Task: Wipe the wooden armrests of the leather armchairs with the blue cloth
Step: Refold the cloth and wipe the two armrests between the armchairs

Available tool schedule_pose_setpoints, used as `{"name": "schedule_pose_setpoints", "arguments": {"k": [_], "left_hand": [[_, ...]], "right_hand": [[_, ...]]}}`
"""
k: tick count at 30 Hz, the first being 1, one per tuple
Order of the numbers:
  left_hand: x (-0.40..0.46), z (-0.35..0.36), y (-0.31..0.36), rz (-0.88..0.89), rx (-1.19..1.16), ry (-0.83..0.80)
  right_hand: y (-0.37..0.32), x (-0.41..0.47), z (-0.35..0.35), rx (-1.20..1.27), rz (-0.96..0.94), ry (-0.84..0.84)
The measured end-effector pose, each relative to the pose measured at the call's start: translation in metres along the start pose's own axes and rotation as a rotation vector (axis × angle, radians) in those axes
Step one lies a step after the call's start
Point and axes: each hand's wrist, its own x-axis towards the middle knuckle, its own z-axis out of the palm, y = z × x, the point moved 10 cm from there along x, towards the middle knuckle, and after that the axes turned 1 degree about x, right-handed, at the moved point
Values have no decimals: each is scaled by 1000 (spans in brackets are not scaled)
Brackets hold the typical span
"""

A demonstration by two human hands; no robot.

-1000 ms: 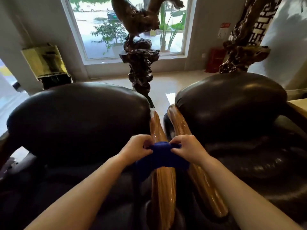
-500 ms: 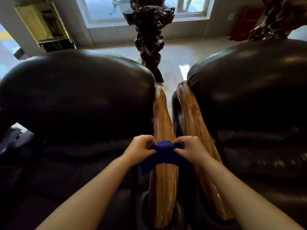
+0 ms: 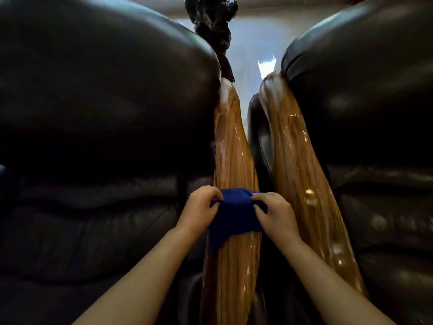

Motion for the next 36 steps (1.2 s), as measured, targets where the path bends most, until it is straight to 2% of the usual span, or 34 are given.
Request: {"name": "schedule_pose_setpoints", "arguments": {"k": [3, 10, 14, 17, 20, 24, 36], "left_hand": [[-7, 14, -20, -67, -15, 65], [-20, 21, -28, -15, 18, 161], [-24, 16, -23, -22, 106, 310], [-21, 26, -23, -82, 201, 389], [-13, 48, -28, -164, 241, 393], [0, 61, -46, -255, 307, 426], [45, 53, -42, -161, 349, 356]], "right_hand": [[11, -2, 9, 64, 7, 20], [9, -8, 11, 120, -18, 133], [8, -2, 0, 8, 12, 282], [8, 7, 11, -70, 65, 281], [13, 13, 38, -125, 137, 199], [21, 18, 54, -225, 177, 207], [24, 59, 54, -262, 135, 187]]}}
